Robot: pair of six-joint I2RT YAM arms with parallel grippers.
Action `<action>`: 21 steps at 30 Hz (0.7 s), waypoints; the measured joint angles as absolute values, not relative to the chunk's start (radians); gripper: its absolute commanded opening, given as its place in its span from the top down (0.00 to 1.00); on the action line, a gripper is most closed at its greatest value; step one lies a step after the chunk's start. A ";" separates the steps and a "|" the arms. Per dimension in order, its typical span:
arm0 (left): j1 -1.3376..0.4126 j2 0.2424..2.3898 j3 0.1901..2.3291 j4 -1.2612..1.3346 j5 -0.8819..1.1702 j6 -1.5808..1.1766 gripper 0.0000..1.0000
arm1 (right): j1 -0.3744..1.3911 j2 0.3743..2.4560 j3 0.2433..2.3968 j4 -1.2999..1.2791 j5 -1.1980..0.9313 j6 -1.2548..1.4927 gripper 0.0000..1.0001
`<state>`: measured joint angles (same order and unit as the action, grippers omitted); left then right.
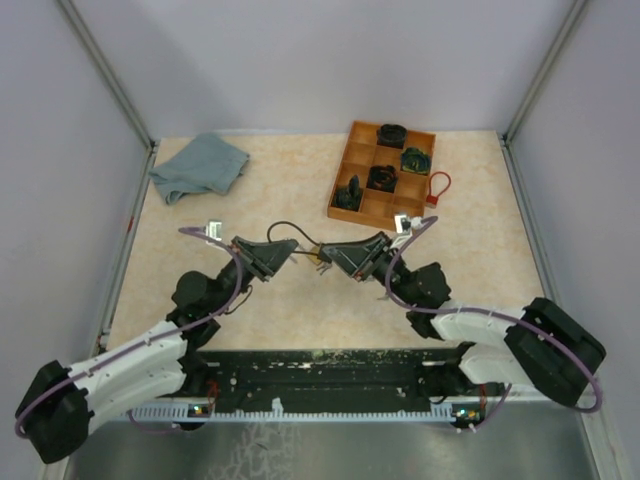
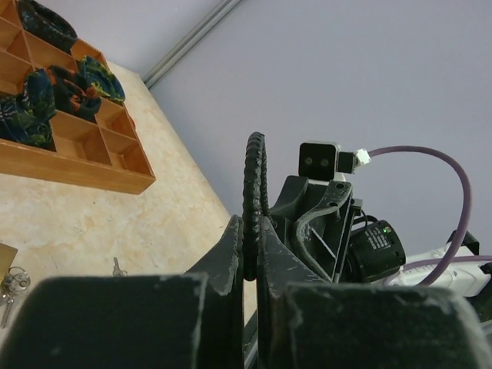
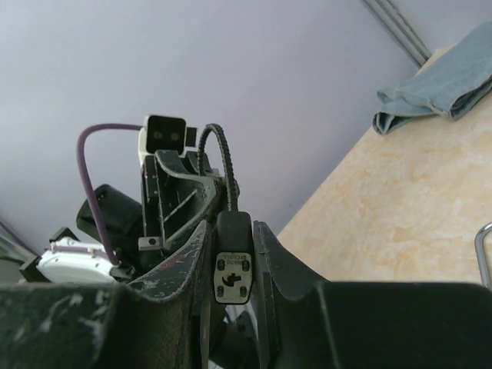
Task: Unlock with the key
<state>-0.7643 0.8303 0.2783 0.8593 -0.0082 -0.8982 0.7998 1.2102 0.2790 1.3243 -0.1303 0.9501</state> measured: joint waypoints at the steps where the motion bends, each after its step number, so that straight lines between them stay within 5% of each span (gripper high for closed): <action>1: -0.764 0.817 0.276 0.843 -0.011 -0.893 1.00 | 0.797 1.203 0.285 1.299 -0.145 0.943 0.74; 7: -0.764 0.717 0.294 0.696 -0.017 -0.840 1.00 | 0.767 1.114 0.338 1.074 -0.272 0.845 0.55; 21: -0.758 0.722 0.490 0.324 0.092 -0.653 1.00 | 0.750 1.061 0.445 0.594 -0.442 0.505 0.44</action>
<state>-0.7582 0.7219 0.4904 0.3241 0.0917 -0.6533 0.7498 1.0615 0.4454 0.5941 -0.4423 0.5049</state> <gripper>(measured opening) 0.047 0.536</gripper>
